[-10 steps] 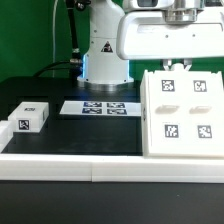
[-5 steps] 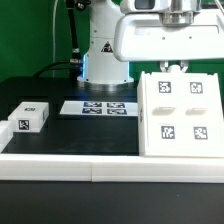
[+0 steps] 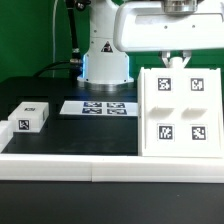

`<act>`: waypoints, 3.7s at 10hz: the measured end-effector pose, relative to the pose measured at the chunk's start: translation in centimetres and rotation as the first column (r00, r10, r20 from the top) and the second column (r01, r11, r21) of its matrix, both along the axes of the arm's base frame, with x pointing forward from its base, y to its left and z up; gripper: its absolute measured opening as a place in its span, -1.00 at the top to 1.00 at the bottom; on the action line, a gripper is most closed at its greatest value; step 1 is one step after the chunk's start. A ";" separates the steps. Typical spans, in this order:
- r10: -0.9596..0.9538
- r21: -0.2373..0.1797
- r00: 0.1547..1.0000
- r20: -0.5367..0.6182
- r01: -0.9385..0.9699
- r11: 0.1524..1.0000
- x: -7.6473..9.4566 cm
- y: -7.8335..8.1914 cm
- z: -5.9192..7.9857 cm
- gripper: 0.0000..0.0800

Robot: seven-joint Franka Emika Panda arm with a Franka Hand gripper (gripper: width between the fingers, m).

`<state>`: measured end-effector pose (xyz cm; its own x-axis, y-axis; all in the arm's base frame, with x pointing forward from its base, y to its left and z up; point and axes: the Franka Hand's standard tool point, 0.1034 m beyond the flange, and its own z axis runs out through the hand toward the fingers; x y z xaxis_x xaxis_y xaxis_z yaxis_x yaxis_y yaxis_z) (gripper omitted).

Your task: Assemble cabinet

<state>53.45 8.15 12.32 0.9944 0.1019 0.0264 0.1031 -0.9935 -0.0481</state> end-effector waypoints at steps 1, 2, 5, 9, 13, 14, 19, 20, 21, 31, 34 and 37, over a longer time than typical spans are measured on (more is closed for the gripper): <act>0.000 0.000 1.000 0.000 0.000 1.000 0.0 0.0 0.0 0.99; 0.000 0.000 1.000 0.000 0.000 1.000 -0.1 0.0 -0.1 0.99; 0.000 -0.006 1.000 0.004 0.000 1.000 -1.2 -0.3 -1.4 0.99; 0.001 -0.001 1.000 -0.024 -0.001 1.000 0.0 -0.4 0.4 0.99; 0.003 0.001 1.000 -0.029 -0.003 1.000 1.1 -0.2 1.1 0.99; 0.003 0.001 1.000 -0.029 -0.003 1.000 1.1 -0.2 1.0 0.99; 0.003 0.001 1.000 -0.029 -0.003 1.000 1.1 -0.2 1.0 0.36; 0.003 0.001 1.000 -0.029 -0.003 1.000 1.1 -0.2 1.0 0.02; 0.003 0.001 1.000 -0.029 -0.003 1.000 1.1 -0.2 1.0 0.02; -0.055 -0.019 0.998 -0.037 0.054 0.998 -2.4 -1.3 -1.5 -0.99; -0.055 -0.019 0.998 -0.036 0.054 0.998 -2.4 -1.5 -1.5 -0.99; -0.063 -0.034 0.997 -0.045 0.061 0.998 -3.5 -5.5 -2.6 -0.99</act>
Offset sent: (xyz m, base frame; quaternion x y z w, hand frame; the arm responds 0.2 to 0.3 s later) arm -0.0117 -0.0023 -0.0142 0.0004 0.0245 -0.0087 0.9997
